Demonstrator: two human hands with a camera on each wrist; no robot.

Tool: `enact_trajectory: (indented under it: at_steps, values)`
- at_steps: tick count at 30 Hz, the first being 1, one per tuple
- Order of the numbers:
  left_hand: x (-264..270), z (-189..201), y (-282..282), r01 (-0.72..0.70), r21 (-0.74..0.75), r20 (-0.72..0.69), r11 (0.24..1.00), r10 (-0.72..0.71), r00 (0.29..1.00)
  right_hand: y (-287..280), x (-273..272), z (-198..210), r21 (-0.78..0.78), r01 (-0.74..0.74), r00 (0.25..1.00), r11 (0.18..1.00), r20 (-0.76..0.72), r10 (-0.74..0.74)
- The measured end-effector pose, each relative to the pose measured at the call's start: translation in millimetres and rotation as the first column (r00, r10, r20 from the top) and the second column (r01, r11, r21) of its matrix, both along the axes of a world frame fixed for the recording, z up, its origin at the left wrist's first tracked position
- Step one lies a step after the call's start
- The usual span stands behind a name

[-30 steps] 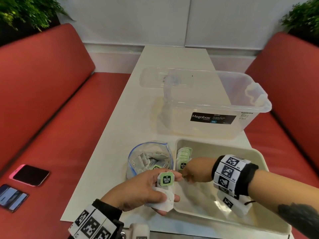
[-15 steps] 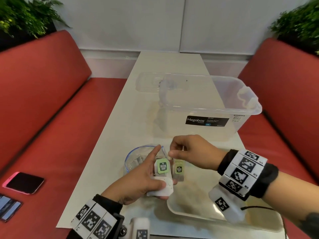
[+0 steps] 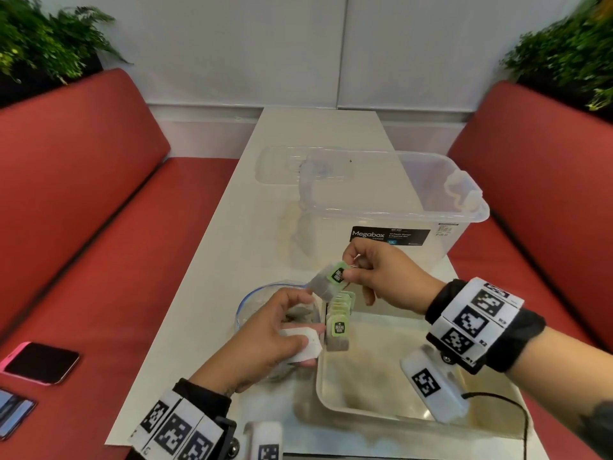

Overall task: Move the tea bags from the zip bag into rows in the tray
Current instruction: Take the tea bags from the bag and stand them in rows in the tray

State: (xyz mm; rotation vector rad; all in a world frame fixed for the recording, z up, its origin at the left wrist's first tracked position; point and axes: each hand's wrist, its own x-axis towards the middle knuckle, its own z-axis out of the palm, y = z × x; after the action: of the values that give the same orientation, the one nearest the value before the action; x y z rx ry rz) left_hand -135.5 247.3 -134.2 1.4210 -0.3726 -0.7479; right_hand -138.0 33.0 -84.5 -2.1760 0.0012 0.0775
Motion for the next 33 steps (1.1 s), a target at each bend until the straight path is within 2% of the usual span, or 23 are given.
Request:
enact_trajectory:
  at_steps: [3,5,8,13,18,22,25,30,33]
  values:
    - [1,3,-1,-0.026,0.116,0.208,0.993,0.002,0.978,-2,-1,-1,-0.205,0.004,0.998,0.979,0.059,0.008]
    - [2,8,-3,-0.036,0.191,0.352,0.981,-0.034,0.935,-2,0,-2,-0.2,-0.014,0.997,0.98,0.074,0.029]
    - [3,12,-10,-0.002,0.208,0.401,0.978,-0.083,0.912,0,-1,-3,-0.133,-0.04,0.997,0.99,0.062,0.049]
    - [1,13,-17,0.059,0.183,0.274,0.981,-0.109,0.956,0,-3,1,-0.228,-0.061,0.992,0.972,0.094,0.085]
    - [-1,9,-10,0.018,0.142,0.188,0.99,-0.044,0.981,-11,-2,-1,-0.343,-0.078,0.997,0.936,-0.007,0.081]
    - [-1,3,0,-0.067,0.055,0.058,0.996,0.063,0.996,-13,-3,-14,-0.495,-0.185,0.976,0.849,-0.195,0.098]
    - [-2,0,5,-0.1,0.008,-0.013,0.995,0.1,0.995,-5,-2,-30,-0.55,-0.28,0.943,0.787,-0.313,0.117]
    - [-3,-2,10,-0.108,-0.023,-0.048,0.994,0.107,0.993,4,7,-50,-0.646,-0.34,0.931,0.684,-0.336,0.145]
    - [-7,-3,10,-0.087,-0.013,-0.065,0.996,0.086,0.994,7,10,-58,-0.67,-0.318,0.942,0.671,-0.306,0.14]
